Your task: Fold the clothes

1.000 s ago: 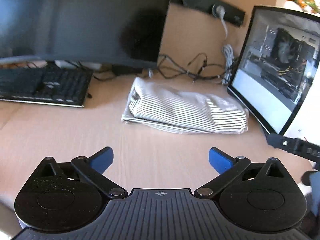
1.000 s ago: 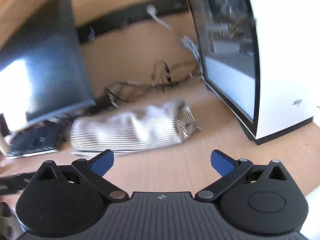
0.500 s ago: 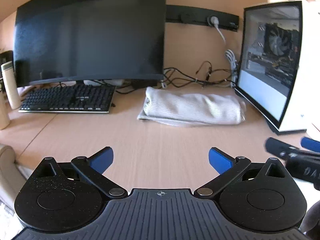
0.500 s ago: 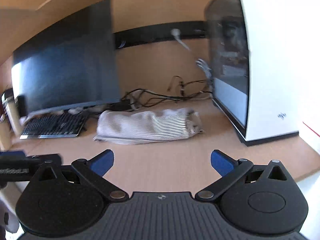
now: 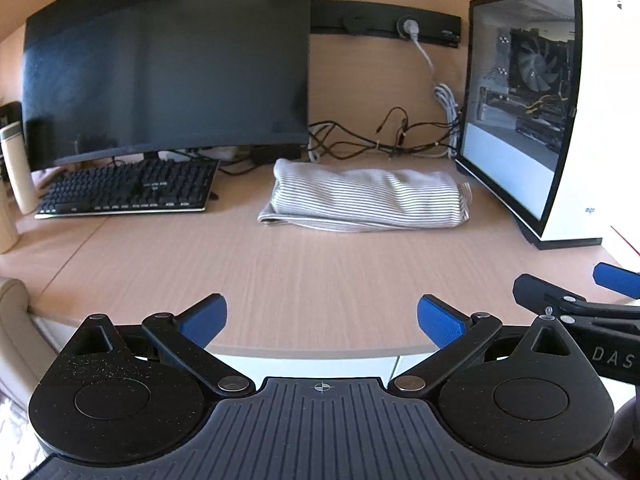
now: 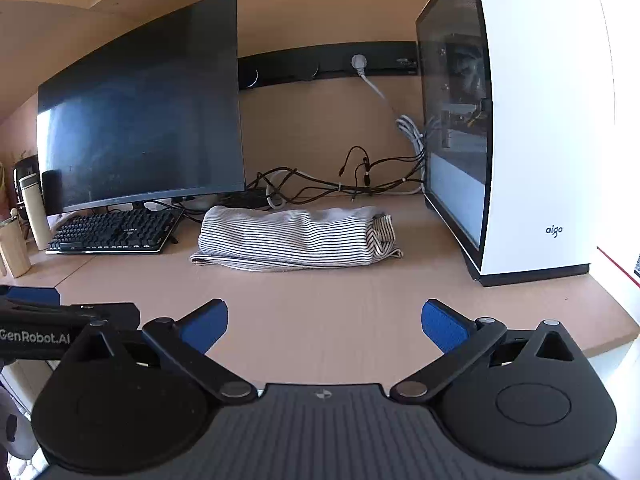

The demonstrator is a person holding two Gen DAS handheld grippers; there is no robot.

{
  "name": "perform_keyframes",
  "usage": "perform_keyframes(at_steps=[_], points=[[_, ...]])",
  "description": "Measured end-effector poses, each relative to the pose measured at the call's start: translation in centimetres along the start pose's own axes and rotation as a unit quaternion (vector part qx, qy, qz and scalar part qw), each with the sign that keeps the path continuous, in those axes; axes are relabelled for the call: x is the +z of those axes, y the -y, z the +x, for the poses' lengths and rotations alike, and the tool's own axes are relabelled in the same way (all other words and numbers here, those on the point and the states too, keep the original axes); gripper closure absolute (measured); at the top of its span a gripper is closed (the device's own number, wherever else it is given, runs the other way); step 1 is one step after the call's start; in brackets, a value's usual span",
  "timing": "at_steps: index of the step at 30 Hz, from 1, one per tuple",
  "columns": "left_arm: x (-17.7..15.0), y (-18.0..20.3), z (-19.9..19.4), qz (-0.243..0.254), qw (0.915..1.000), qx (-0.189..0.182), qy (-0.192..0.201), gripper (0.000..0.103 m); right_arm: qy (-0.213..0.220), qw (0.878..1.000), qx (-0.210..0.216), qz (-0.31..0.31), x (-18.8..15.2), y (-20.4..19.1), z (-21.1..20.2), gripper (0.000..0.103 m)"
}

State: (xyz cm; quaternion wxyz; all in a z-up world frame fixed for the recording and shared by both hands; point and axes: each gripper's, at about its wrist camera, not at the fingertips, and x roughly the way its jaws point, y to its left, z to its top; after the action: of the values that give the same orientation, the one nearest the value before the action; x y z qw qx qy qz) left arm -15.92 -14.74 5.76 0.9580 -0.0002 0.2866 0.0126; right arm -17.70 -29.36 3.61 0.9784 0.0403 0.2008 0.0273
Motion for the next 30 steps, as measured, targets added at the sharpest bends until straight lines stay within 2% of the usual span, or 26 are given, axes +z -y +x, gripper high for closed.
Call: perform_keyframes(at_steps=[14, 25, 30], points=[[0.21, 0.58, -0.01, 0.001, 0.9998, -0.018, 0.002, 0.000, -0.007, 1.000, -0.012, 0.013, 0.05, 0.63, 0.15, 0.000], [0.17, -0.03, 0.03, -0.006, 0.9998, -0.020, 0.003, 0.000, -0.006, 1.000, -0.009, 0.012, 0.14, 0.18, 0.19, 0.000], [0.04, -0.01, -0.26, -0.003, 0.9999, -0.007, 0.011, 0.000, -0.002, 1.000, -0.009, 0.012, 0.19, 0.00, 0.14, 0.000]])
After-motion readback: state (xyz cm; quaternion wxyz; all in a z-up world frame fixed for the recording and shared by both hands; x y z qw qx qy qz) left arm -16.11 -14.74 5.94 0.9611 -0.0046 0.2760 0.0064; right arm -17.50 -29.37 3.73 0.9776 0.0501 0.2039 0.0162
